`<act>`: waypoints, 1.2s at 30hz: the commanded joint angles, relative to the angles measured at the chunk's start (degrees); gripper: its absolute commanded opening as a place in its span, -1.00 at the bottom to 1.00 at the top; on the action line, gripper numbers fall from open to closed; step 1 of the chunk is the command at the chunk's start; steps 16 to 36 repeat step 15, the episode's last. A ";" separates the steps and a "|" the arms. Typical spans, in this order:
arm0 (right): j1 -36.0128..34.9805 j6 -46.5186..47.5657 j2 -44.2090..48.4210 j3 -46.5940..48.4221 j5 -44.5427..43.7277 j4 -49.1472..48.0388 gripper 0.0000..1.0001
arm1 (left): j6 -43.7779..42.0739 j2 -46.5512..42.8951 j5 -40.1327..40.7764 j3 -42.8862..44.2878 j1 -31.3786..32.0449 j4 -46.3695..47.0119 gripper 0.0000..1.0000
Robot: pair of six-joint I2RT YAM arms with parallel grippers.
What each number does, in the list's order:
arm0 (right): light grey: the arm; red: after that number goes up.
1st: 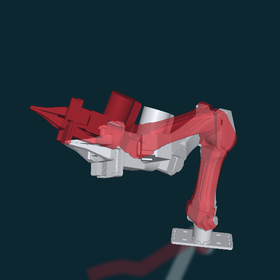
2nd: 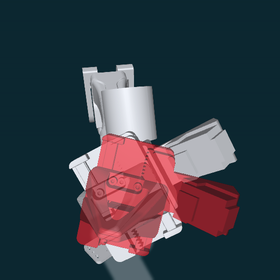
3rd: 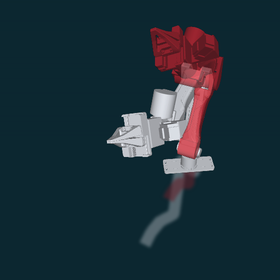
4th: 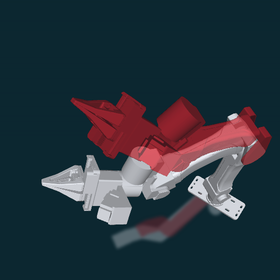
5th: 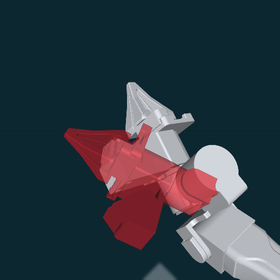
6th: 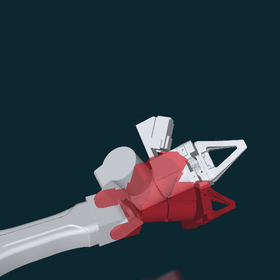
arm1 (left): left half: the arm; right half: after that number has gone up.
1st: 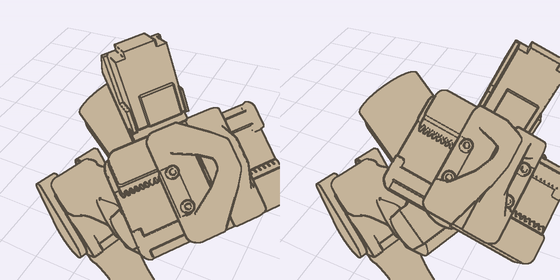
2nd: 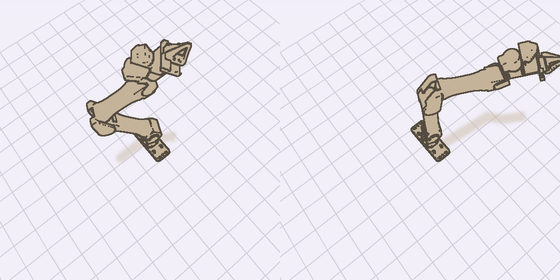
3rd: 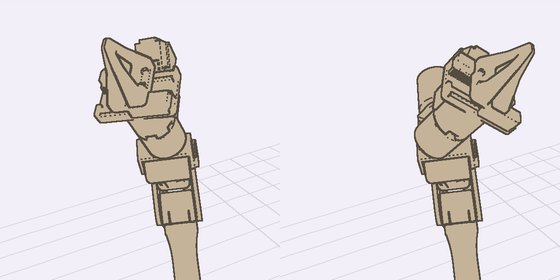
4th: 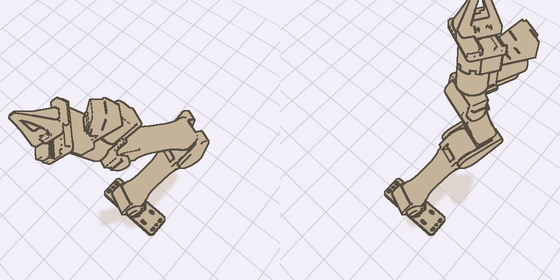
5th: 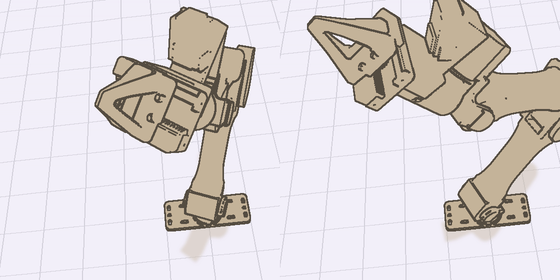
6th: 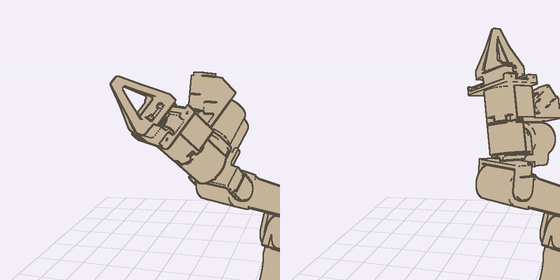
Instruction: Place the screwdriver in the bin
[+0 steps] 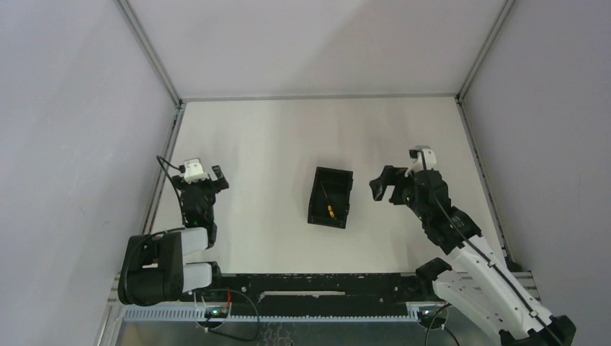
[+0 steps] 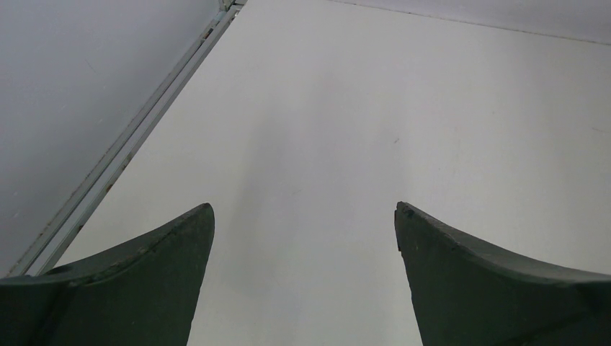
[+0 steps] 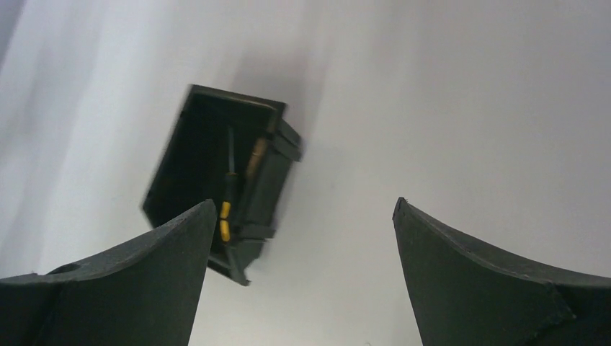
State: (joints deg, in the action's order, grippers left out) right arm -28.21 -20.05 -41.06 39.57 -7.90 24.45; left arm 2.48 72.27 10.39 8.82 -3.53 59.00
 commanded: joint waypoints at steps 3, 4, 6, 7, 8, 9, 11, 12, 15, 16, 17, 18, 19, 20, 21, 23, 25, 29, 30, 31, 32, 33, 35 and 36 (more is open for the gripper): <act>5.51 -2.61 4.83 -10.49 -0.05 -5.86 0.99 | -0.91 -0.11 0.44 2.20 0.23 1.73 1.00; 5.86 -2.87 5.69 -12.27 -0.25 -6.75 0.99 | -0.97 -0.13 0.42 2.17 0.27 1.73 1.00; 6.95 -4.17 7.14 -15.20 -0.31 -8.48 0.99 | -0.92 -0.11 0.46 2.23 0.28 1.73 1.00; 7.61 -4.62 7.80 -16.17 0.23 -9.53 0.99 | -0.93 -0.11 0.43 2.22 0.23 1.73 1.00; 8.13 -4.51 8.50 -17.19 1.45 -10.86 0.99 | -0.94 -0.11 0.42 2.20 0.27 1.73 1.00; 8.31 -4.85 9.02 -18.08 1.61 -11.85 0.99 | -0.90 -0.11 0.42 2.19 0.28 1.73 1.00; 8.52 -5.58 9.85 -19.29 0.74 -12.73 0.99 | -0.93 -0.11 0.42 2.19 0.21 1.73 1.00; 8.58 -5.73 10.24 -19.69 0.44 -12.90 0.99 | -0.95 -0.18 0.46 2.17 0.23 1.73 1.00; 8.69 -6.42 11.46 -20.41 -0.57 -12.87 0.99 | -0.90 -0.11 0.42 2.21 0.28 1.73 1.00; 8.69 -6.42 11.46 -20.41 -0.57 -12.87 0.99 | -0.90 -0.11 0.42 2.21 0.28 1.73 1.00; 8.69 -6.42 11.46 -20.41 -0.57 -12.87 0.99 | -0.90 -0.11 0.42 2.21 0.28 1.73 1.00; 8.69 -6.42 11.46 -20.41 -0.57 -12.87 0.99 | -0.90 -0.11 0.42 2.21 0.28 1.73 1.00; 8.69 -6.42 11.46 -20.41 -0.57 -12.87 0.99 | -0.90 -0.11 0.42 2.21 0.28 1.73 1.00; 8.69 -6.42 11.46 -20.41 -0.57 -12.87 0.99 | -0.90 -0.11 0.42 2.21 0.28 1.73 1.00; 8.69 -6.42 11.46 -20.41 -0.57 -12.87 0.99 | -0.90 -0.11 0.42 2.21 0.28 1.73 1.00; 8.69 -6.42 11.46 -20.41 -0.57 -12.87 0.99 | -0.90 -0.11 0.42 2.21 0.28 1.73 1.00; 8.69 -6.42 11.46 -20.41 -0.57 -12.87 0.99 | -0.90 -0.11 0.42 2.21 0.28 1.73 1.00; 8.69 -6.42 11.46 -20.41 -0.57 -12.87 0.99 | -0.90 -0.11 0.42 2.21 0.28 1.73 1.00; 8.69 -6.42 11.46 -20.41 -0.57 -12.87 0.99 | -0.90 -0.11 0.42 2.21 0.28 1.73 1.00; 8.69 -6.42 11.46 -20.41 -0.57 -12.87 0.99 | -0.90 -0.11 0.42 2.21 0.28 1.73 1.00; 8.69 -6.42 11.46 -20.41 -0.57 -12.87 0.99 | -0.90 -0.11 0.42 2.21 0.28 1.73 1.00; 8.69 -6.42 11.46 -20.41 -0.57 -12.87 0.99 | -0.90 -0.11 0.42 2.21 0.28 1.73 1.00; 8.69 -6.42 11.46 -20.41 -0.57 -12.87 0.99 | -0.90 -0.11 0.42 2.21 0.28 1.73 1.00; 8.69 -6.42 11.46 -20.41 -0.57 -12.87 0.99 | -0.90 -0.11 0.42 2.21 0.28 1.73 1.00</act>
